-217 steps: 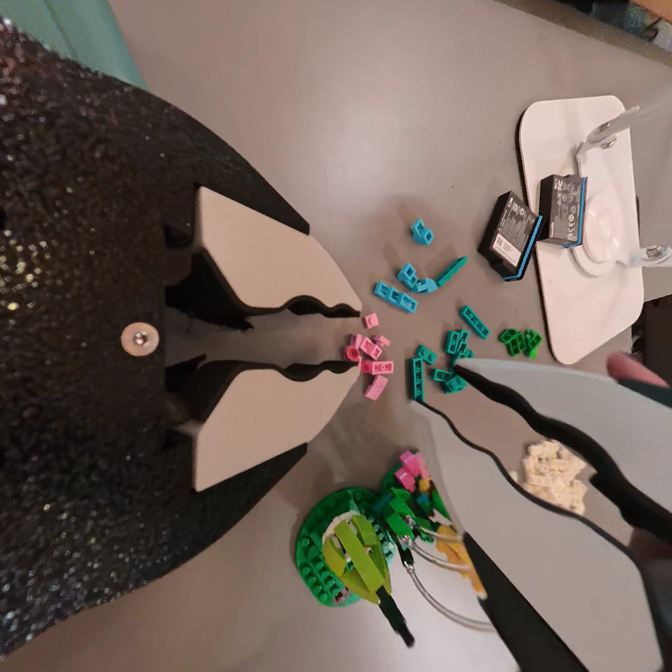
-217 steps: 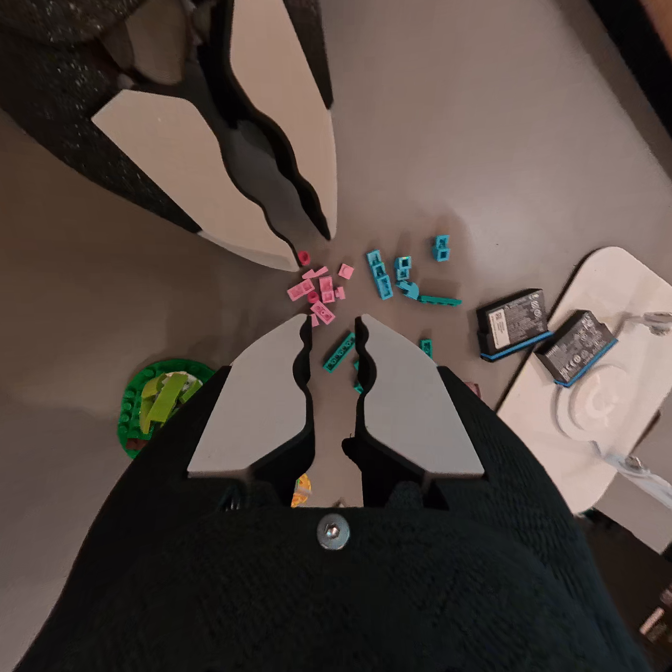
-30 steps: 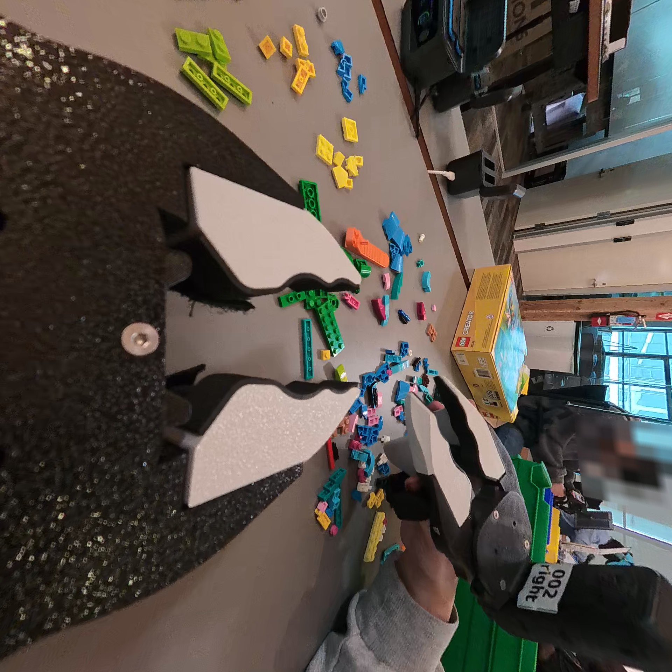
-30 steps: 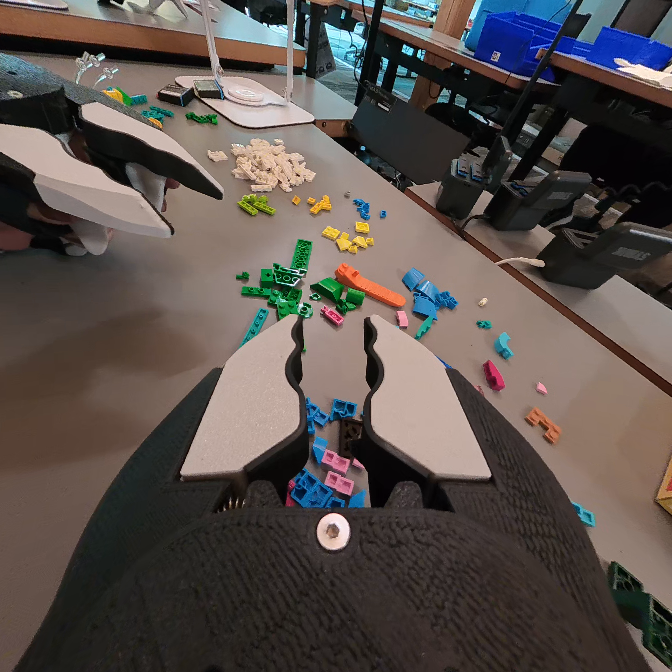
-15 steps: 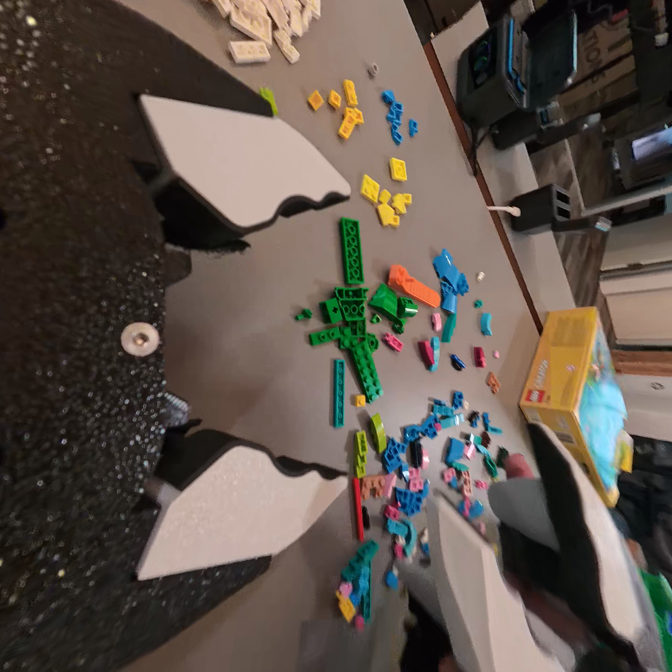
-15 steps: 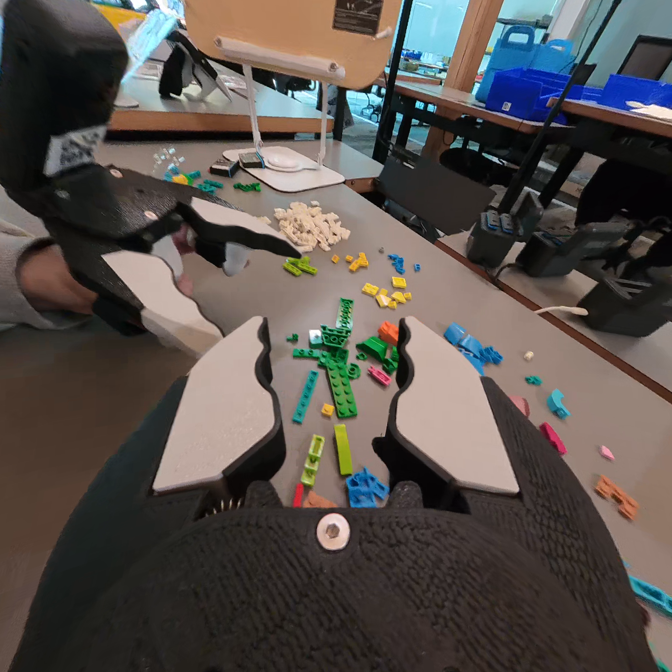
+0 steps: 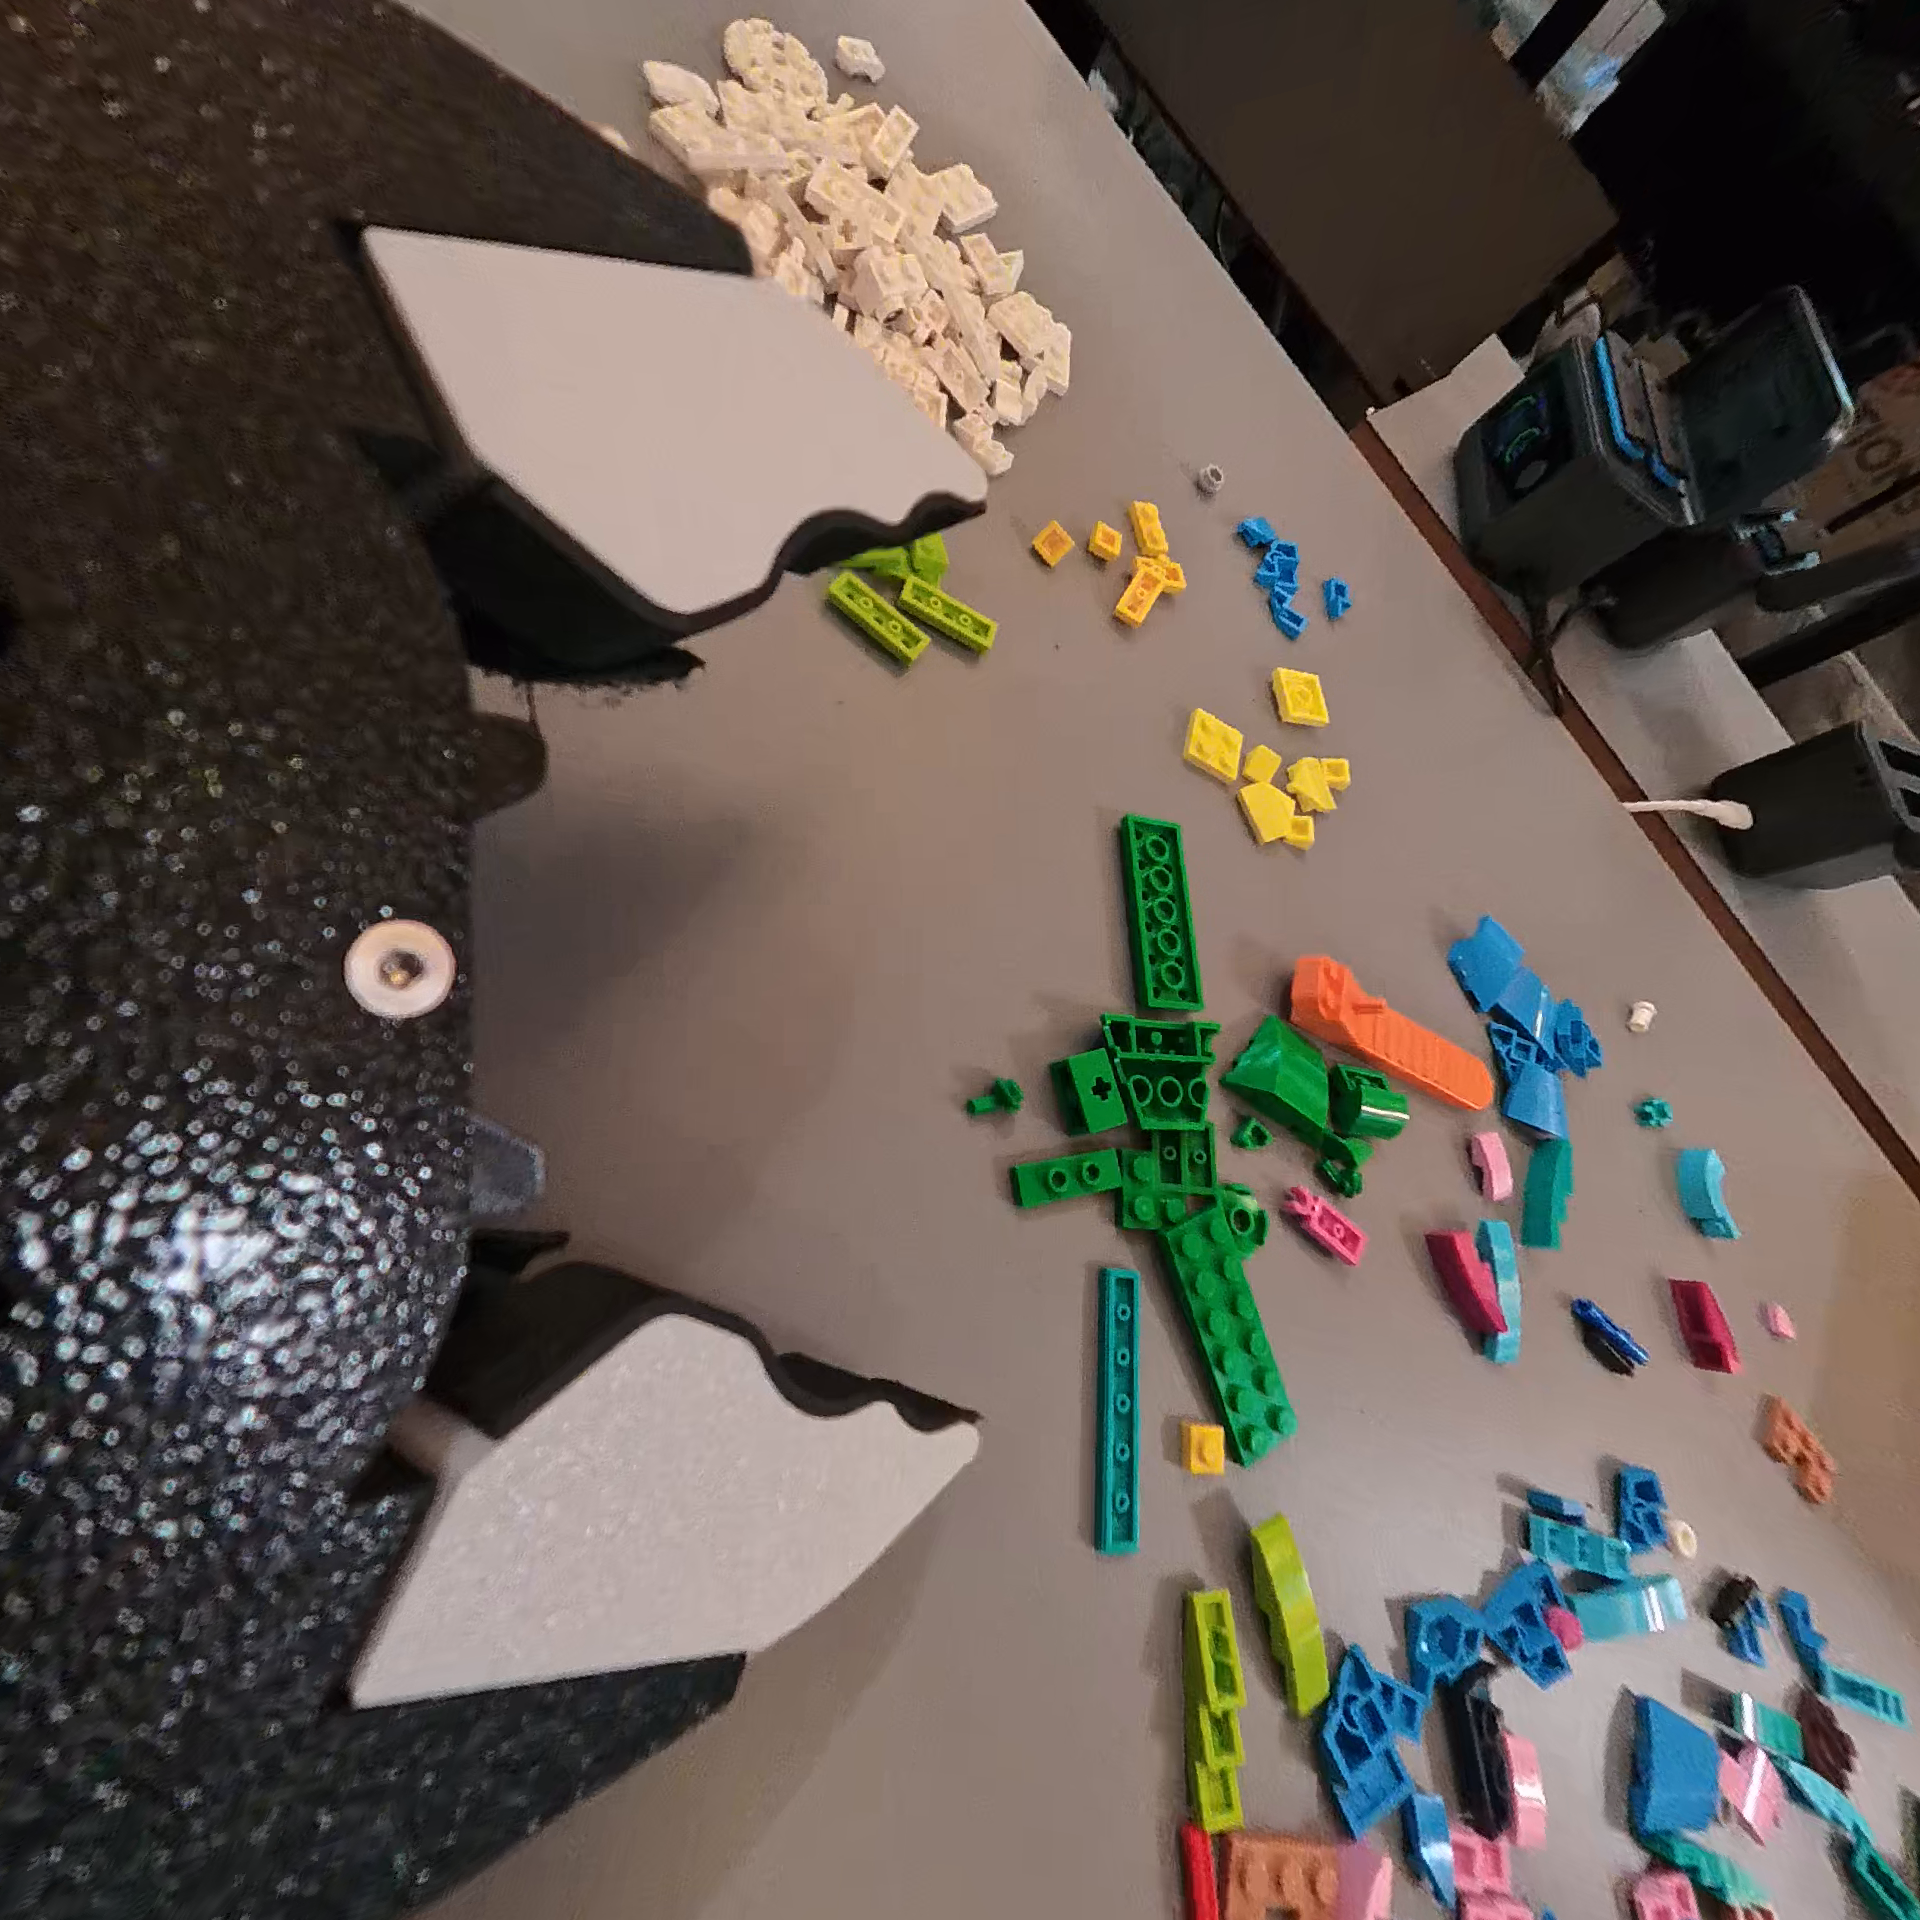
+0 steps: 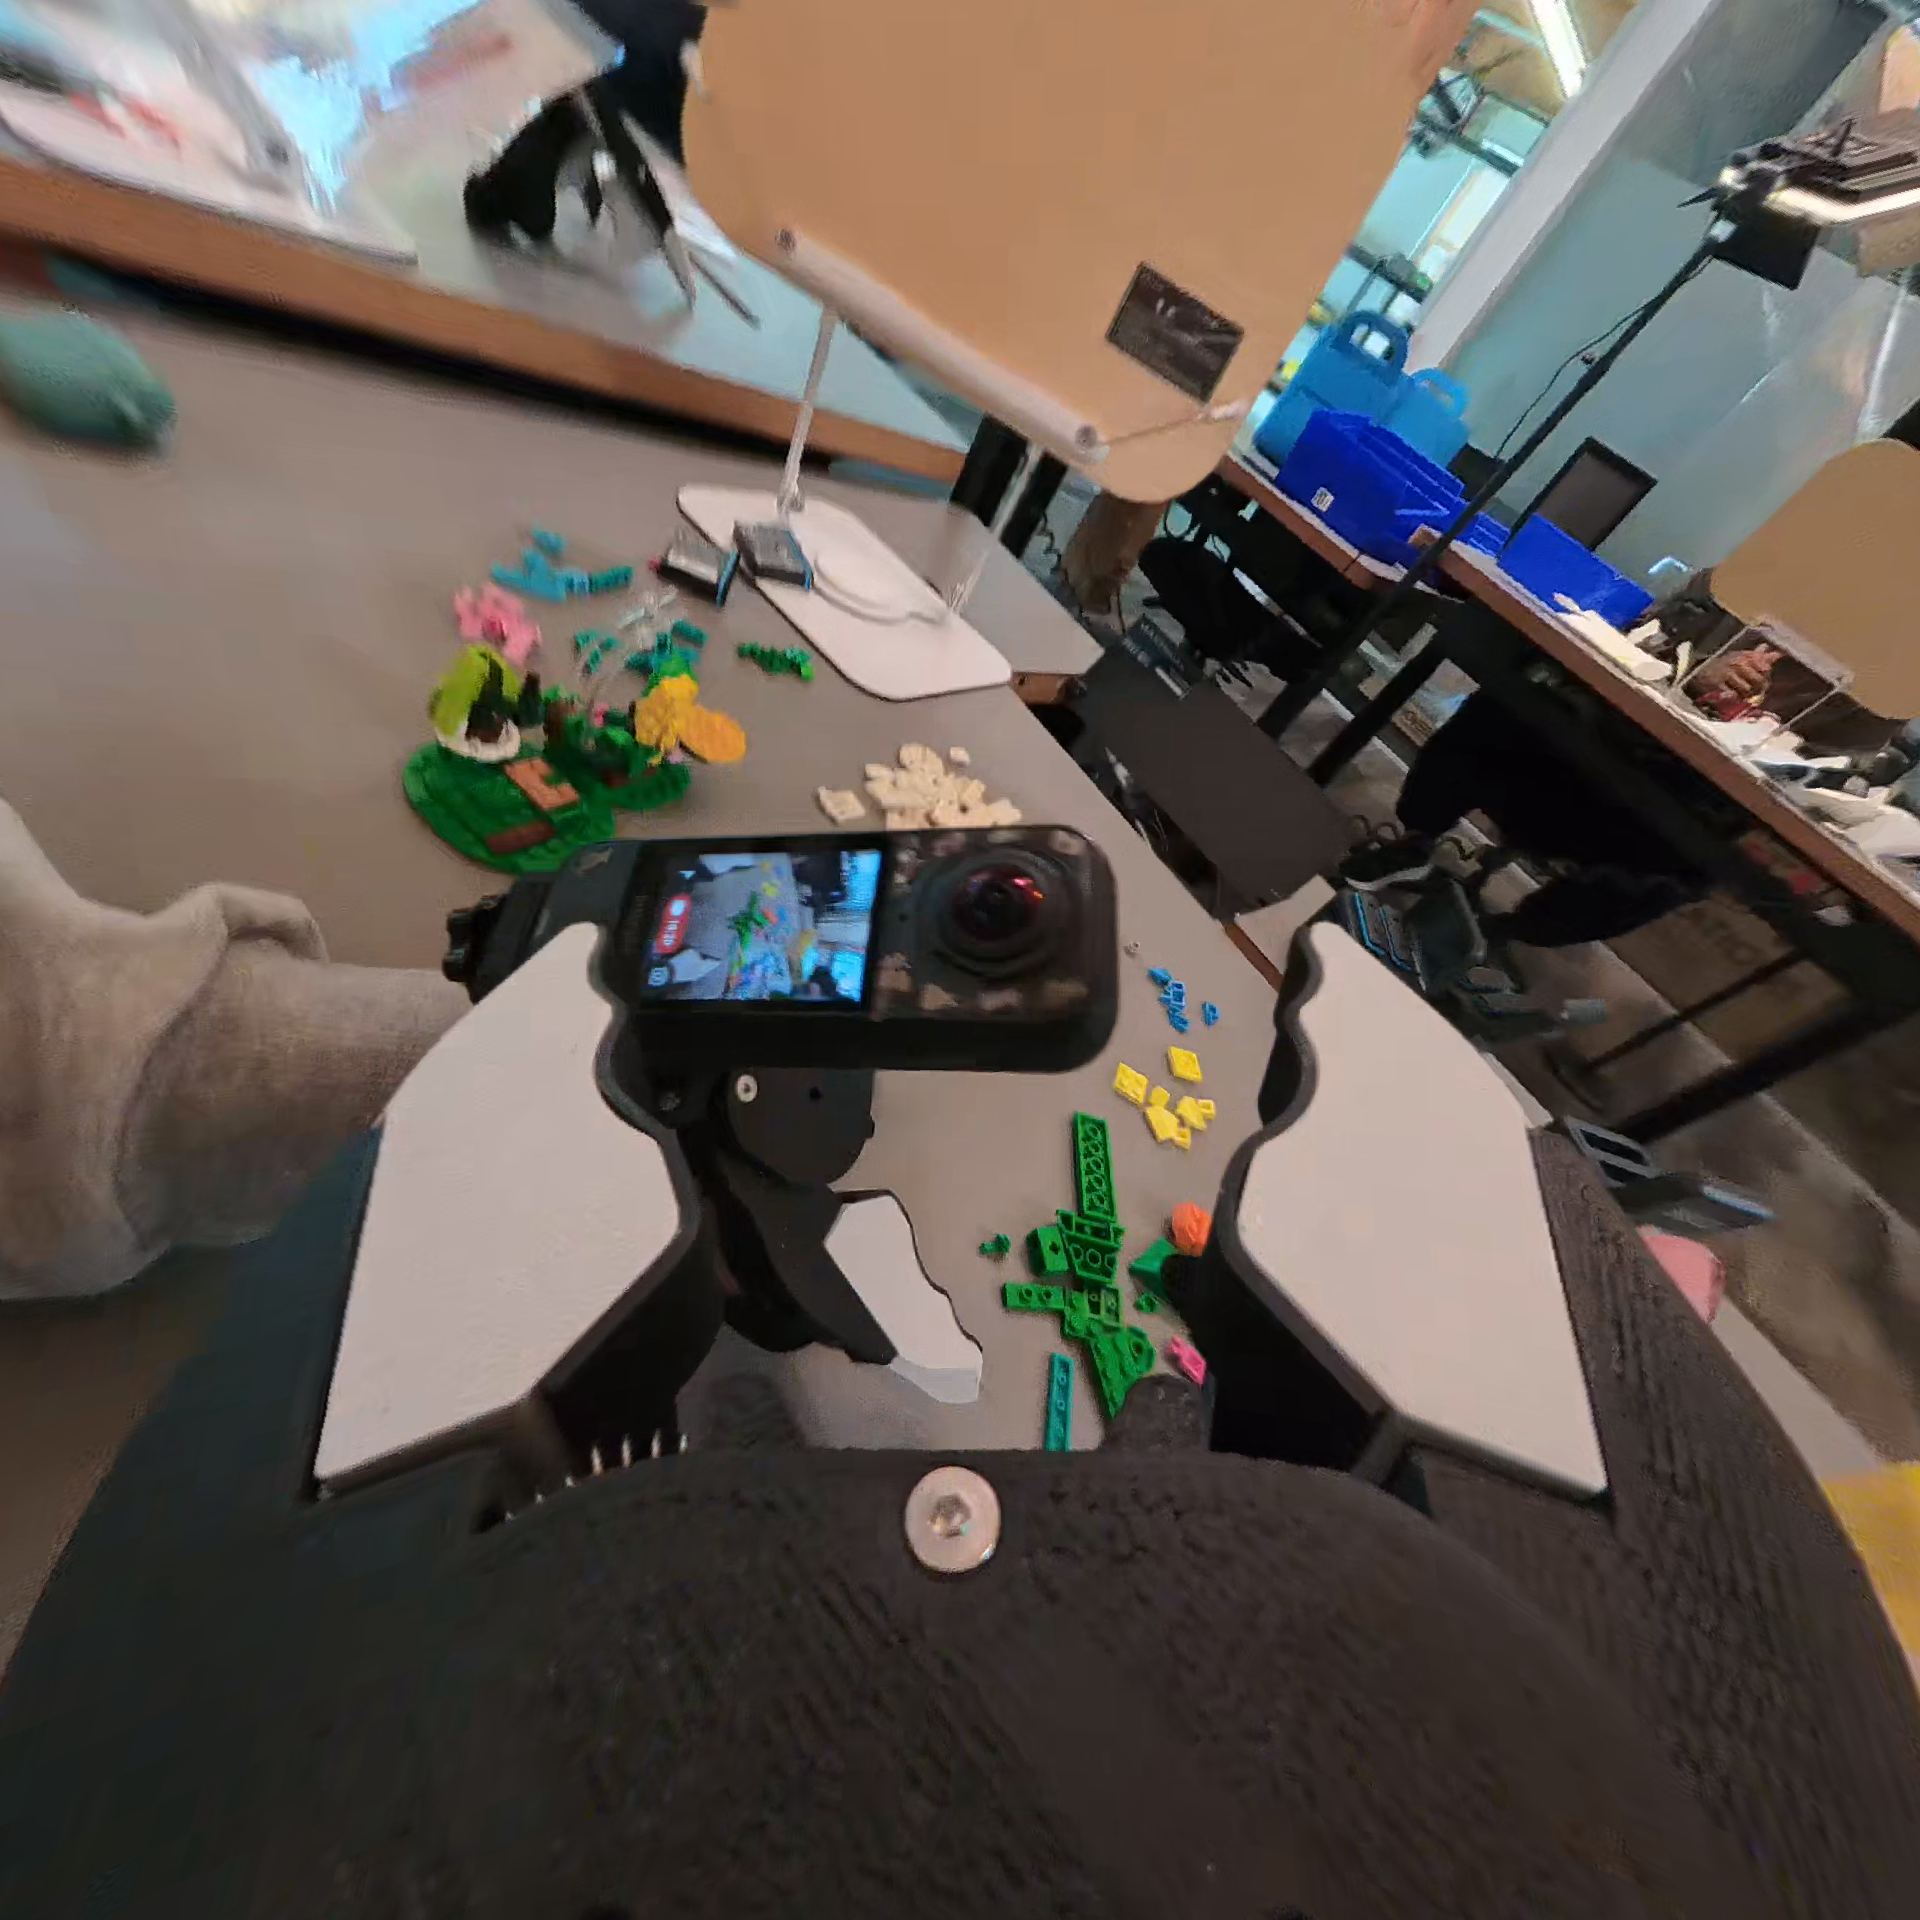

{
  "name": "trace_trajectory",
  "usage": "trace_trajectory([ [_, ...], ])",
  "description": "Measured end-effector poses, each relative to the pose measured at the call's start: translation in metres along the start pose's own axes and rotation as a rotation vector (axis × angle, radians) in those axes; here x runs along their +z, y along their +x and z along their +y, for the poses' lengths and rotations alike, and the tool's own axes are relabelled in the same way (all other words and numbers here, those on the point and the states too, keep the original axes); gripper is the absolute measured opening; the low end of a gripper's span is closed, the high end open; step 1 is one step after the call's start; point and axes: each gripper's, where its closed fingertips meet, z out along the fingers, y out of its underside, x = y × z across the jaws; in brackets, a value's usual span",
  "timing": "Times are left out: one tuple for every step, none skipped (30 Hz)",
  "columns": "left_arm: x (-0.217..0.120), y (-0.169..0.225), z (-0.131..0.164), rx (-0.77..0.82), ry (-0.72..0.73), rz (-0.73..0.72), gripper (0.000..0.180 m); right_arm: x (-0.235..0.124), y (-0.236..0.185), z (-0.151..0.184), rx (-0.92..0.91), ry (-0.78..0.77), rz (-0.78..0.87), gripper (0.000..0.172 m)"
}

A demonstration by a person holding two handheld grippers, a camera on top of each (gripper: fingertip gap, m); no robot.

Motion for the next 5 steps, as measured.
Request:
trace_trajectory([
  [0.0, 0.0003, -0.0003, 0.016, 0.0, -0.011, 0.146, 0.0024, -0.0032, 0.0016, -0.017, -0.018, 0.002, 0.118],
  [0.0001, 0.0003, -0.0006, 0.033, -0.001, -0.023, 0.146, 0.0042, -0.0057, 0.0025, -0.023, -0.029, 0.002, 0.118],
  [-0.0008, -0.0009, -0.0015, 0.047, 0.003, -0.04, 0.146, 0.0055, -0.0079, 0.0028, -0.021, -0.033, 0.0, 0.118],
  [-0.0023, -0.0027, -0.0038, 0.065, 0.01, -0.061, 0.145, 0.006, -0.0095, 0.0032, -0.017, -0.038, -0.005, 0.118],
  [-0.004, -0.0055, -0.0059, 0.084, 0.017, -0.084, 0.145, 0.0059, -0.0106, 0.0038, -0.014, -0.043, -0.009, 0.119],
])
